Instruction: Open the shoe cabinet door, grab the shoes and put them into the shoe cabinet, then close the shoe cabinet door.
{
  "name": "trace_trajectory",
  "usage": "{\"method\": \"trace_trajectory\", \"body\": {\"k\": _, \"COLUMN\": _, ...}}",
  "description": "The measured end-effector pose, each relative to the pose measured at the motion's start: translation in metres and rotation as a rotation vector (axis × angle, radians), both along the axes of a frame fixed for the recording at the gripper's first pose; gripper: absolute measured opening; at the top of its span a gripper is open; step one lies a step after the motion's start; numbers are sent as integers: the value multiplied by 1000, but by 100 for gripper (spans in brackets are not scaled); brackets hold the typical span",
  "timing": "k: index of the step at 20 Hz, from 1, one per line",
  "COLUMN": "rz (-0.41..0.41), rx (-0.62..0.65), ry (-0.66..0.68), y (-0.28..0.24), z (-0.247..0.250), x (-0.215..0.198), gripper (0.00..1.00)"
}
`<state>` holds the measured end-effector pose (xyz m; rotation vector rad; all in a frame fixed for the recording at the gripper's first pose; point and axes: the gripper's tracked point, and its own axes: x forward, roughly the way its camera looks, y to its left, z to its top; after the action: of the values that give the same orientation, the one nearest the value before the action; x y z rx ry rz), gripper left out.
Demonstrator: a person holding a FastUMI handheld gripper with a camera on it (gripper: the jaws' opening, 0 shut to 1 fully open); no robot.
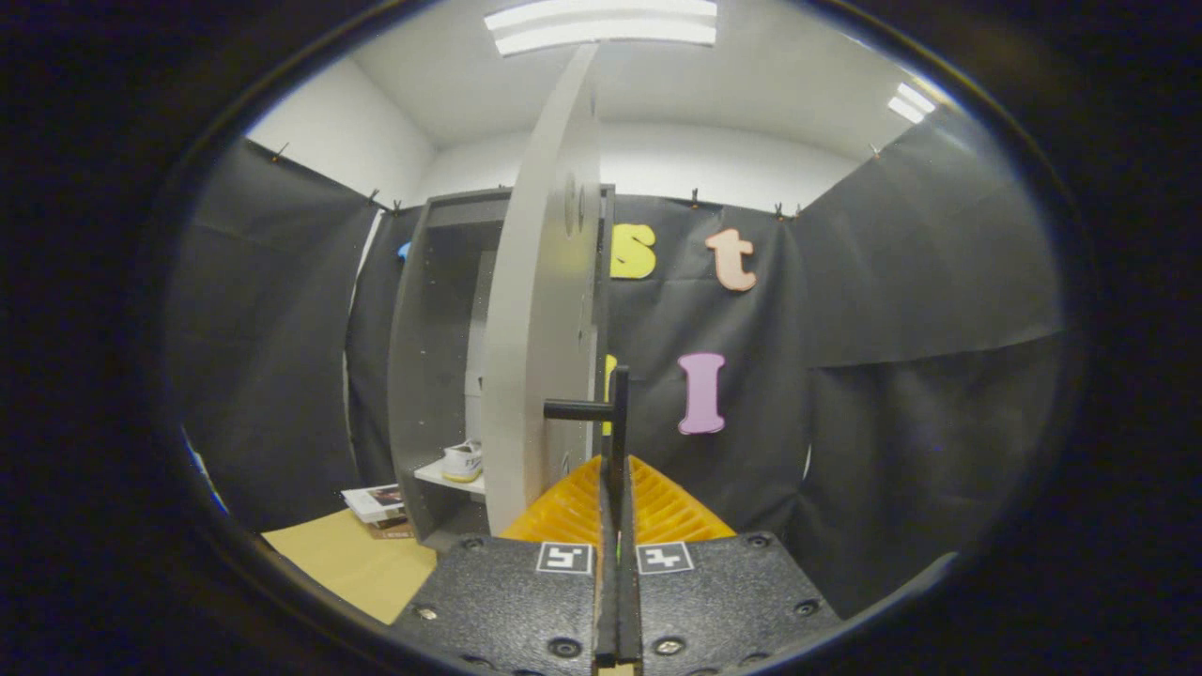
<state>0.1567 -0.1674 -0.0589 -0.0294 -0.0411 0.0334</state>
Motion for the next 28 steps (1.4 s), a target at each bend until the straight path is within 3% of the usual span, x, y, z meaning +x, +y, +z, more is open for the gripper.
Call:
{"method": "trace_trajectory", "body": {"k": 4, "rz": 60, "rx": -31, "ry": 4, "y": -12, "z": 2, "x": 0, "gripper": 4}}
{"method": "trace_trajectory", "body": {"k": 10, "rz": -2, "rx": -96, "ry": 44, "y": -18, "z": -9, "x": -14, "gripper": 6}}
{"method": "trace_trajectory", "body": {"k": 12, "rz": -51, "rx": -113, "ry": 25, "y": -23, "z": -11, "x": -28, "gripper": 14}}
{"method": "trace_trajectory", "body": {"k": 14, "rz": -116, "rx": -105, "ry": 12, "y": -31, "z": -11, "x": -45, "gripper": 41}}
{"method": "trace_trajectory", "body": {"k": 15, "rz": -131, "rx": -92, "ry": 7, "y": -28, "z": -12, "x": -56, "gripper": 59}}
{"method": "trace_trajectory", "body": {"k": 17, "rz": -119, "rx": -53, "ry": -7, "y": -17, "z": -15, "x": -74, "gripper": 90}}
{"method": "trace_trajectory", "body": {"k": 19, "rz": -104, "rx": -4, "ry": -11, "y": -6, "z": -20, "x": -93, "gripper": 100}}
{"method": "trace_trajectory", "body": {"k": 23, "rz": -79, "rx": 82, "ry": 24, "y": 20, "z": -40, "x": -124, "gripper": 100}}
{"method": "trace_trajectory", "body": {"k": 28, "rz": 20, "rx": 46, "ry": 43, "y": 73, "z": -67, "x": -145, "gripper": 100}}
